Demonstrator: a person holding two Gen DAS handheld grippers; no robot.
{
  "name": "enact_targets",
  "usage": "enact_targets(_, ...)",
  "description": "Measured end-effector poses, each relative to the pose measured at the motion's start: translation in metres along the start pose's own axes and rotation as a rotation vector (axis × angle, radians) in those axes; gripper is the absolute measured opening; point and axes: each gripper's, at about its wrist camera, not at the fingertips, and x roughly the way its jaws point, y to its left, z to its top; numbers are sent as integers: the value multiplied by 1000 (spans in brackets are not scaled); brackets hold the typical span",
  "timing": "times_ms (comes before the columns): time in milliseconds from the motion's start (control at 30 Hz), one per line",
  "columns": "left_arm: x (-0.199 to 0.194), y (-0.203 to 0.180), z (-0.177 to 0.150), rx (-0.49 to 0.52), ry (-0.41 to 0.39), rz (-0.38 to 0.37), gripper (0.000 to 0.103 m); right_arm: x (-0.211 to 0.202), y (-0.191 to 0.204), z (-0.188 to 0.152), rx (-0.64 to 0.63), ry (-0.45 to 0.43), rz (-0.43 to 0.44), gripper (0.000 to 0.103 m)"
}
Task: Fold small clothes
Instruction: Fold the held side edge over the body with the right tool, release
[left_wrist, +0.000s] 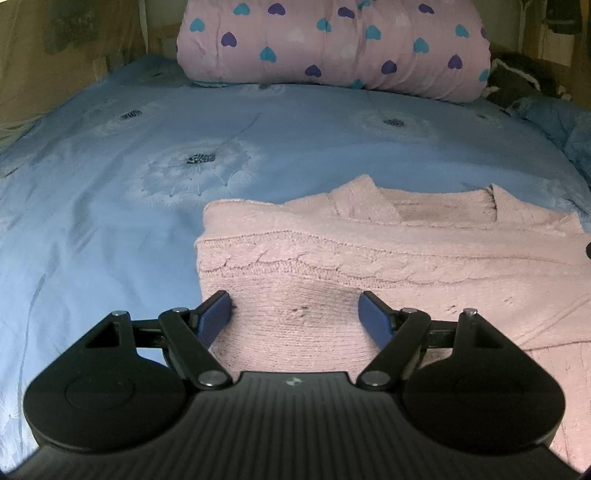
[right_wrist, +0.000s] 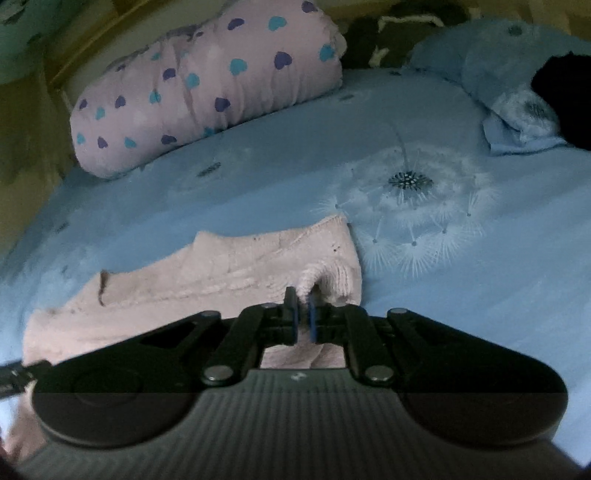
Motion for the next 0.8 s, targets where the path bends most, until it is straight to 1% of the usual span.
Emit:
enact_targets(67, -2, 2, 1, -9, -9, -7, 80, -1, 2, 1, -8, 1, -5, 11)
enact_targets(167, -11, 6, 5, -38, -66, -28, 80, -11, 7, 9, -26, 10, -19, 12)
enact_targets(233, -12, 9, 6, -45, -100, -3, 80, -27, 15, 11, -56, -20, -25, 12)
enact_targets(300, -4, 12, 7, -49, -74, 25, 80, -39, 20, 8, -83, -51, -34, 12)
enact_targets(367, 8, 18, 5, -71, -32, 31, 80, -45, 25, 2, -104, -67, -35, 12)
enact_targets(467, 19, 22, 3, -88, 4, 25, 81, -39, 26, -9, -121, -48, -24, 12)
enact_targets(567, 21, 23, 3, -86, 5, 29, 83, -20, 20, -18, -120, 4, -66, 11)
enact_targets(600, 20, 22, 3, -83, 3, 32, 83, -16, 17, -20, -115, 4, -69, 8)
enact_targets(733, 13, 18, 3, -75, 3, 33, 83, -19, 14, -24, -118, -21, -57, 8)
enact_targets(767, 9, 18, 3, -71, 2, 30, 83, -22, 15, -24, -112, -25, -54, 8)
enact_targets(800, 3, 17, 2, -65, 0, 23, 83, -26, 16, -24, -105, -32, -53, 12)
